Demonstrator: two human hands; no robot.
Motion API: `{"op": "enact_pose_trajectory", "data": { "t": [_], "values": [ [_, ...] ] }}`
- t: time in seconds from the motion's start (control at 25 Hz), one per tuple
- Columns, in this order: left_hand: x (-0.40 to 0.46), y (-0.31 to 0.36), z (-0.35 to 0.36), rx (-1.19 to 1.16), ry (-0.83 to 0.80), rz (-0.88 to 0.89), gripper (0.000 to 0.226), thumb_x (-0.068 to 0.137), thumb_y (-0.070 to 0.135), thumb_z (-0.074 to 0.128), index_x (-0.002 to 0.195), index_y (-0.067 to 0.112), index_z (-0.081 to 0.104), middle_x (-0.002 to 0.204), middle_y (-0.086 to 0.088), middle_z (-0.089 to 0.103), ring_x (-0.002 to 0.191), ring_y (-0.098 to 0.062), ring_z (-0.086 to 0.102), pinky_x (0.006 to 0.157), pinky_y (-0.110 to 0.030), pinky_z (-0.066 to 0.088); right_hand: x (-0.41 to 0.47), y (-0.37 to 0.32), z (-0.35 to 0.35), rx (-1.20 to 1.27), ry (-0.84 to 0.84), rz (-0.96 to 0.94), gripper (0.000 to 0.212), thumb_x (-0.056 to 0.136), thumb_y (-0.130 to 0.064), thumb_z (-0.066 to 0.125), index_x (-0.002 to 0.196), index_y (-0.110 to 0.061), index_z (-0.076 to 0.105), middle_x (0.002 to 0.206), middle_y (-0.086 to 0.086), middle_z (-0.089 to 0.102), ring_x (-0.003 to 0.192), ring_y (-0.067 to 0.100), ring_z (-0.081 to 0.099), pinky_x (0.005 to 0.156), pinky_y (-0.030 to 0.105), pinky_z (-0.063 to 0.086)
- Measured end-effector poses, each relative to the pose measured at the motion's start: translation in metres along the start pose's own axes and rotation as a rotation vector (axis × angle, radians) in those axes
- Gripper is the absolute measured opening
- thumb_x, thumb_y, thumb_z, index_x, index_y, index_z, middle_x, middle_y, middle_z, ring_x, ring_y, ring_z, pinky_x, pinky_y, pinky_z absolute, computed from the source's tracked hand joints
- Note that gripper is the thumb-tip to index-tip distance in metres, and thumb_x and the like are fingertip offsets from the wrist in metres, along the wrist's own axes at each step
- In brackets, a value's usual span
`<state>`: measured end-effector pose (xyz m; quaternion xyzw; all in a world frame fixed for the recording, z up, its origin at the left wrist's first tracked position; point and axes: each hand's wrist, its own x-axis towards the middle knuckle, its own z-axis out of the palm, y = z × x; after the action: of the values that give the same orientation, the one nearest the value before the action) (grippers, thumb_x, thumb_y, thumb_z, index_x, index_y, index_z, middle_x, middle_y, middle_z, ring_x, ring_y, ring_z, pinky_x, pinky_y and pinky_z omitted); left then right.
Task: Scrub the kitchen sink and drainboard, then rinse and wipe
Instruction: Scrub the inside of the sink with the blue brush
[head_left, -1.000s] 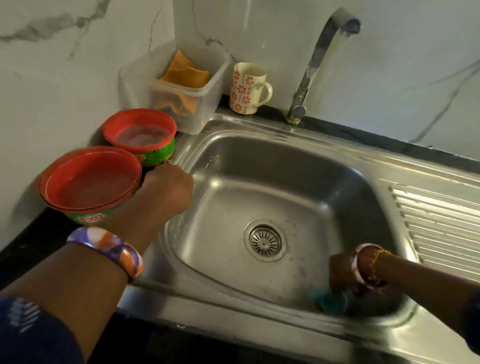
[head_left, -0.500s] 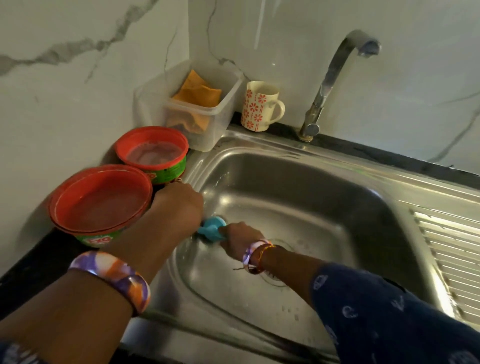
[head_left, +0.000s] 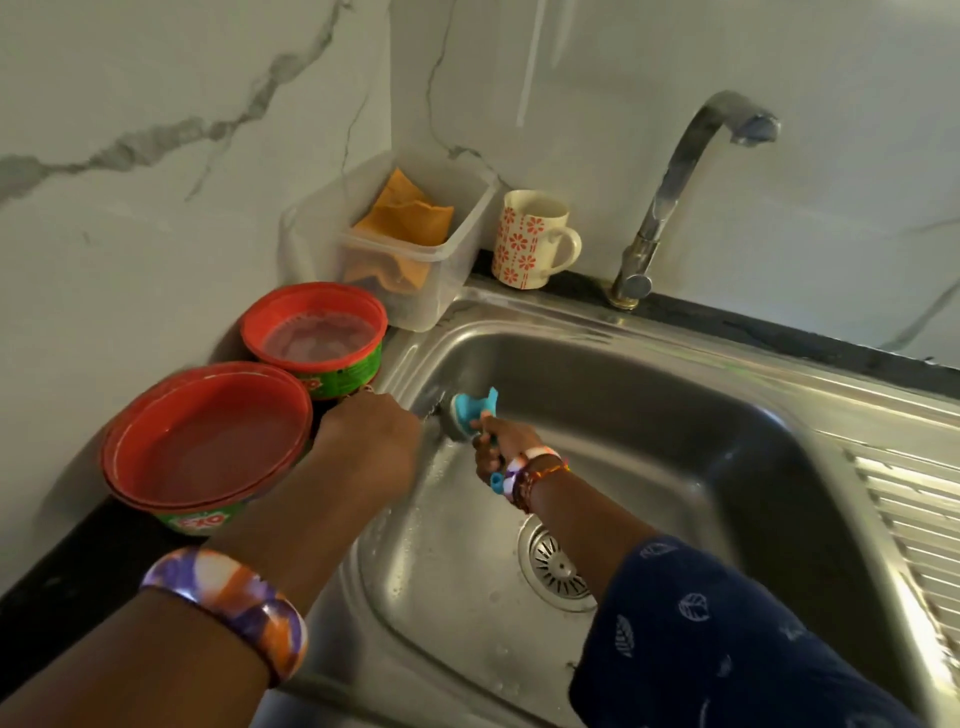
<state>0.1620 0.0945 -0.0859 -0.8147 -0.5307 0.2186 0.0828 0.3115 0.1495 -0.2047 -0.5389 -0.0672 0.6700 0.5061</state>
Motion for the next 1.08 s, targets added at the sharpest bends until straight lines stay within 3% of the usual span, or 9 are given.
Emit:
{"op": "enact_pose_trajectory", "data": {
  "t": [0.12,0.24,0.44,0.52,0.6,0.68,0.92,1.0,1.08],
  "values": [
    [0.008,0.006,-0.001,0.004,-0.038,-0.012,0.035,0.095,0.004,0.039,0.127,0.009,0.051,0.132,-0.010,0.050,0.122,-0.026,0.051,0.093,-0.032,0.046,-0.004,-0.008,0.001,0.111,-0.094,-0.001,0.031,0.100,-0.026,0.040,0.074,-0.013,0.051,0.035,-0.007,0.039,0.022,0.001,0.028,0.026,0.007,0.021],
    [0.009,0.012,-0.002,0.010,-0.054,-0.018,0.035,0.095,0.008,0.038,0.127,0.011,0.052,0.131,-0.008,0.051,0.121,-0.024,0.051,0.094,-0.031,0.046,-0.007,0.010,-0.008,-0.112,-0.072,0.089,0.031,0.099,-0.026,0.041,0.073,-0.012,0.049,0.033,-0.006,0.037,0.022,0.002,0.026,0.027,0.007,0.019],
    [0.013,0.015,-0.002,0.078,-0.080,-0.019,0.036,0.095,0.006,0.038,0.127,0.012,0.051,0.133,-0.008,0.050,0.123,-0.025,0.050,0.096,-0.031,0.044,-0.002,-0.012,-0.004,0.141,-0.124,-0.011,0.031,0.098,-0.032,0.044,0.076,-0.013,0.055,0.042,-0.005,0.042,0.025,0.002,0.029,0.027,0.010,0.023],
    [0.013,0.018,-0.006,0.098,-0.108,-0.030,0.036,0.095,0.006,0.036,0.128,0.011,0.050,0.133,-0.009,0.050,0.123,-0.025,0.050,0.097,-0.032,0.044,0.002,-0.012,-0.007,-0.369,-0.005,-0.155,0.027,0.097,-0.028,0.047,0.077,-0.011,0.057,0.055,0.007,0.049,0.028,0.007,0.043,0.034,0.015,0.032],
    [0.013,0.022,-0.004,0.106,-0.116,-0.046,0.037,0.096,0.007,0.036,0.131,0.011,0.048,0.134,-0.009,0.049,0.123,-0.025,0.049,0.096,-0.032,0.044,0.009,-0.017,-0.022,-1.211,0.143,-0.382,0.024,0.095,-0.026,0.050,0.104,-0.009,0.063,0.093,0.018,0.064,0.076,0.021,0.070,0.065,0.031,0.051],
    [0.015,0.028,-0.003,0.122,-0.135,-0.068,0.039,0.096,0.008,0.036,0.133,0.011,0.045,0.135,-0.010,0.048,0.125,-0.027,0.047,0.097,-0.036,0.044,0.004,-0.036,-0.048,-1.696,0.257,-0.502,0.033,0.095,-0.023,0.048,0.124,-0.011,0.058,0.123,0.012,0.061,0.112,0.031,0.060,0.090,0.037,0.047],
    [0.015,0.031,0.012,0.270,-0.213,-0.111,0.045,0.096,0.007,0.029,0.140,0.008,0.037,0.147,-0.015,0.035,0.140,-0.041,0.018,0.112,-0.047,0.026,-0.057,-0.078,-0.158,-1.878,0.629,-0.222,0.041,0.092,-0.014,0.052,0.132,-0.008,0.051,0.130,0.011,0.058,0.120,0.027,0.056,0.096,0.036,0.045],
    [0.006,0.030,0.019,0.238,-0.180,-0.149,0.047,0.095,0.008,0.030,0.141,0.006,0.036,0.149,-0.017,0.030,0.141,-0.042,0.013,0.114,-0.047,0.022,-0.083,-0.085,-0.179,-1.977,0.552,-0.093,0.045,0.090,-0.012,0.053,0.134,-0.004,0.048,0.129,0.009,0.058,0.119,0.022,0.056,0.100,0.034,0.045],
    [-0.007,0.034,0.020,0.149,-0.124,-0.212,0.046,0.094,0.012,0.033,0.140,0.005,0.038,0.148,-0.017,0.029,0.140,-0.038,0.018,0.114,-0.044,0.024,-0.113,-0.079,-0.179,-2.150,0.347,0.077,0.037,0.095,-0.013,0.049,0.129,-0.001,0.053,0.108,0.009,0.066,0.101,0.014,0.063,0.097,0.033,0.044]
  ]
}}
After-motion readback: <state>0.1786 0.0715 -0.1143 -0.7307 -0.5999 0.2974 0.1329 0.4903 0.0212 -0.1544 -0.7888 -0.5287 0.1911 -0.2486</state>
